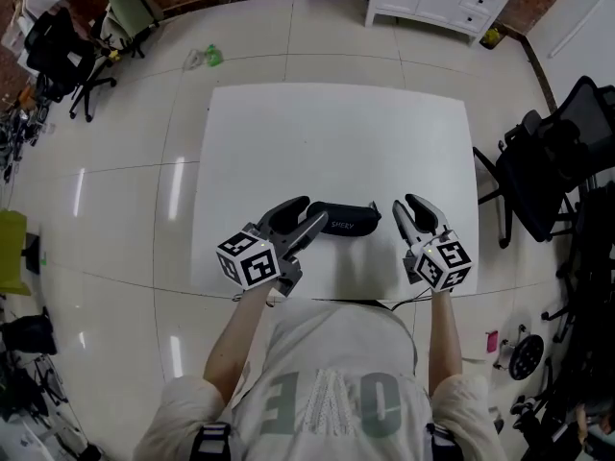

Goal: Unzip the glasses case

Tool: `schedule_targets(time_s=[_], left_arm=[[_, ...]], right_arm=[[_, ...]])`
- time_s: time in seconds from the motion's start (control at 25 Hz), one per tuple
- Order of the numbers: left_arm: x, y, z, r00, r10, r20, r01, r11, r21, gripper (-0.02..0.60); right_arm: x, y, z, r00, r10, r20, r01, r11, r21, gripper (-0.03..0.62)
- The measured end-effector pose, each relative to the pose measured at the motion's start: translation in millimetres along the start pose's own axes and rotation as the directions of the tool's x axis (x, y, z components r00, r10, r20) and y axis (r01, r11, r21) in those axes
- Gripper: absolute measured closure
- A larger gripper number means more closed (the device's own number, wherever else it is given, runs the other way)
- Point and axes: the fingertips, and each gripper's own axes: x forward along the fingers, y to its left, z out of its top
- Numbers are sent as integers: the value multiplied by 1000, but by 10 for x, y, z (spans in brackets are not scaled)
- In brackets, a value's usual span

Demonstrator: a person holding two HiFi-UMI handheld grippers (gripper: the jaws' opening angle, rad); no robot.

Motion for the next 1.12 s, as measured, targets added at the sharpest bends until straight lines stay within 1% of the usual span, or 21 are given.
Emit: schedule_targets(time_s=[0.08, 0.12, 0.16, 0.2, 0.28, 0.32, 0.4, 0.48, 0.56, 0.6, 0.68, 0.8, 0.84, 0.88, 0.92, 1.0, 1.04, 1.12], left_arm=[[0, -32, 165, 999, 3, 53, -6, 999, 42, 390], [-12, -50, 263, 996, 14, 93, -21, 997, 74, 435], [-31, -64, 366, 990, 30, 140, -45, 993, 111, 530], [-56, -76, 465, 981, 46, 189, -75, 986, 149, 577], [-98, -106, 635, 959, 69, 276, -128, 971, 201, 577], [-112, -127, 703, 948, 72, 309, -144, 966, 217, 577], [-136, -186, 806, 935, 60, 349, -151, 959, 242, 577], [-193, -254, 860, 930, 30, 366, -129, 960, 249, 577], [-324, -320, 867, 923, -6, 386, -91, 968, 233, 577], [-414, -354, 871, 914, -23, 405, -73, 973, 220, 577], [-624, -434, 878, 885, -46, 464, -43, 983, 180, 577], [-1024, -626, 820, 823, -82, 563, 24, 994, 110, 577], [-1173, -730, 779, 802, -105, 588, 49, 993, 110, 577], [-1315, -863, 715, 790, -130, 599, 64, 989, 131, 577], [-1444, -1021, 619, 791, -150, 593, 65, 985, 163, 577], [-1705, -1385, 360, 805, -170, 568, 51, 974, 219, 577], [-1853, -1585, 219, 803, -177, 569, 49, 971, 232, 577], [-2159, -2002, -90, 785, -188, 590, 50, 969, 242, 577]], right_arm=[[-133, 40, 329, 990, -2, 140, -18, 989, 147, 494], [-200, 67, 472, 979, -18, 203, -26, 978, 209, 494], [-263, 88, 599, 965, -50, 258, -19, 967, 256, 496], [-323, 109, 710, 949, -91, 302, 1, 958, 285, 504], [-443, 155, 892, 917, -180, 357, 66, 949, 309, 572], [-502, 183, 970, 902, -219, 371, 101, 945, 311, 594], [-609, 272, 1109, 880, -275, 387, 162, 940, 301, 594], [-692, 405, 1204, 866, -302, 398, 200, 940, 278, 594], [-764, 589, 1229, 862, -293, 414, 201, 946, 253, 594], [-801, 690, 1224, 862, -282, 422, 194, 952, 239, 594], [-905, 877, 1180, 863, -263, 431, 191, 960, 203, 594], [-1166, 1155, 1049, 866, -244, 437, 186, 967, 172, 594], [-1281, 1253, 1004, 864, -242, 441, 180, 967, 177, 594], [-1415, 1353, 956, 862, -243, 446, 176, 967, 187, 594], [-1570, 1456, 899, 859, -244, 451, 173, 966, 193, 594], [-1947, 1684, 735, 852, -245, 462, 176, 966, 187, 594], [-2168, 1806, 631, 849, -244, 469, 180, 968, 177, 594], [-2663, 2063, 397, 844, -235, 482, 180, 971, 158, 594]])
